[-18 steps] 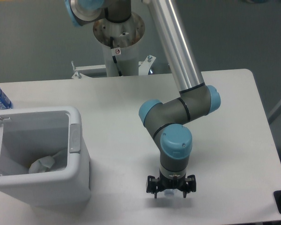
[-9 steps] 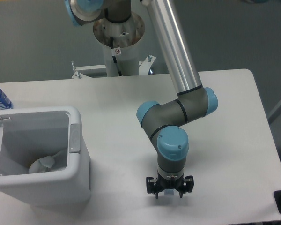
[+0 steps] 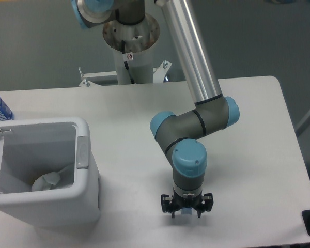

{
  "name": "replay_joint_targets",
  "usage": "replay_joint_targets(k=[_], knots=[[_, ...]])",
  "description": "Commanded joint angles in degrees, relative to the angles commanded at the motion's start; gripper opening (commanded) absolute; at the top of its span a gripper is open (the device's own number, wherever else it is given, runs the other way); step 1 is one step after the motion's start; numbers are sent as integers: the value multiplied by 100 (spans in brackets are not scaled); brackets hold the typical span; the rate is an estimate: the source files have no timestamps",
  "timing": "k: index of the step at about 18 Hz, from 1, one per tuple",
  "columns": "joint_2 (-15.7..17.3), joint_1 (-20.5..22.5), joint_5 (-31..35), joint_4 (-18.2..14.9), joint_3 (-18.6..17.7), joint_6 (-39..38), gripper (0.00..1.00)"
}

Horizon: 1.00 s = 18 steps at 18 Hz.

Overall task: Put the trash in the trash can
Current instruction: 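Lower the gripper to the bottle cap end and close on it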

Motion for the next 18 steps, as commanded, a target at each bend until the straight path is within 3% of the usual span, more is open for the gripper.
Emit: replay_joint_targets(k=[18], knots=[[35, 0, 9, 0, 0, 9, 46]])
